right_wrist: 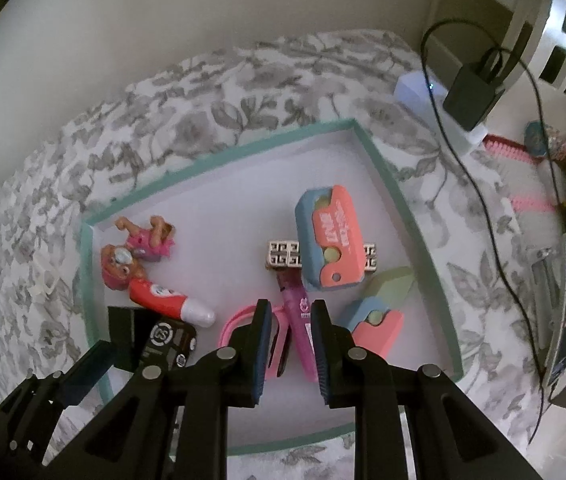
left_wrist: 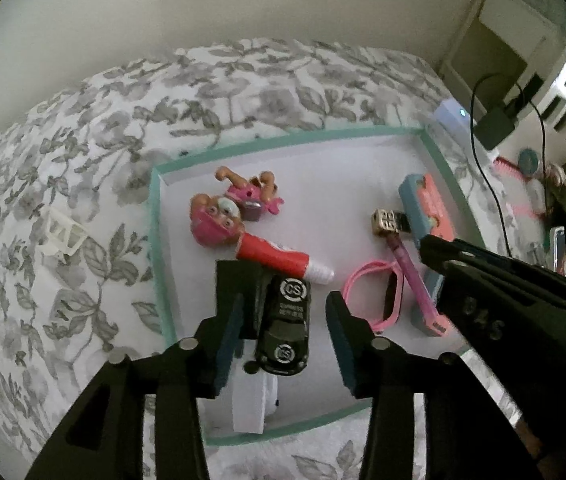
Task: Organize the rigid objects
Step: 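Carry the black toy car and pink lighter into the tray and open both grippers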
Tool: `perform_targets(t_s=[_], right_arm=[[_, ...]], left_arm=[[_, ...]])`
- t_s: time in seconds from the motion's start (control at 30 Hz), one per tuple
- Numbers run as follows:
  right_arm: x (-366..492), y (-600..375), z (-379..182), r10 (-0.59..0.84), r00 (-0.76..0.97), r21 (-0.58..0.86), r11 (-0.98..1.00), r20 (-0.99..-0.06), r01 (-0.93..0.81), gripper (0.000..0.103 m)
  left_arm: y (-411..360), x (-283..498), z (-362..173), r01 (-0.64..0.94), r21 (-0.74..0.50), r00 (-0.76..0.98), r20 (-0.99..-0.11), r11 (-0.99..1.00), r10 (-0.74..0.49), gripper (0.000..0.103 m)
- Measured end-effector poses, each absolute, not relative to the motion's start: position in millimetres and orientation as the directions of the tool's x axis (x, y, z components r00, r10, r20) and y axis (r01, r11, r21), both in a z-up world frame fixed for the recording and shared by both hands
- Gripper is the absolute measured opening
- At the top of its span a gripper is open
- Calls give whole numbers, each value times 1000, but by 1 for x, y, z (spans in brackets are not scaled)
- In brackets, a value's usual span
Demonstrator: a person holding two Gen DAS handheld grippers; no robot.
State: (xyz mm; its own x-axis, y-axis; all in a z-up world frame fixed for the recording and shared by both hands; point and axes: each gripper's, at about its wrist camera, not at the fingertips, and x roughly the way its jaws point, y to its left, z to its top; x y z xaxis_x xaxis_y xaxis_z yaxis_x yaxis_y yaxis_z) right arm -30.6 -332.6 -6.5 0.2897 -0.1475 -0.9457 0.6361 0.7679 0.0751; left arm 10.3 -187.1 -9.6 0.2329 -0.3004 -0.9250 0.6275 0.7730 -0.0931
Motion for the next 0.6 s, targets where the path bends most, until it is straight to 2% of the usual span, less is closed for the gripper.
perform_targets(t_s=[0.27, 0.37, 0.6], right_arm=[[-35, -331, 24, -201, 342, 69, 769, -918, 636, 22], [-35, -329, 32, -214, 356, 66, 772, -910, 632, 22], [-30, -328, 14, -201, 305, 41, 772, -931, 634, 27]], left_arm=[[-165, 30, 2, 554, -103, 277, -913, 826, -299, 51], [-153, 39, 8, 516, -117, 290, -908, 849, -302, 55], [-132, 54, 14, 455, -132, 309, -904, 881, -295, 56]])
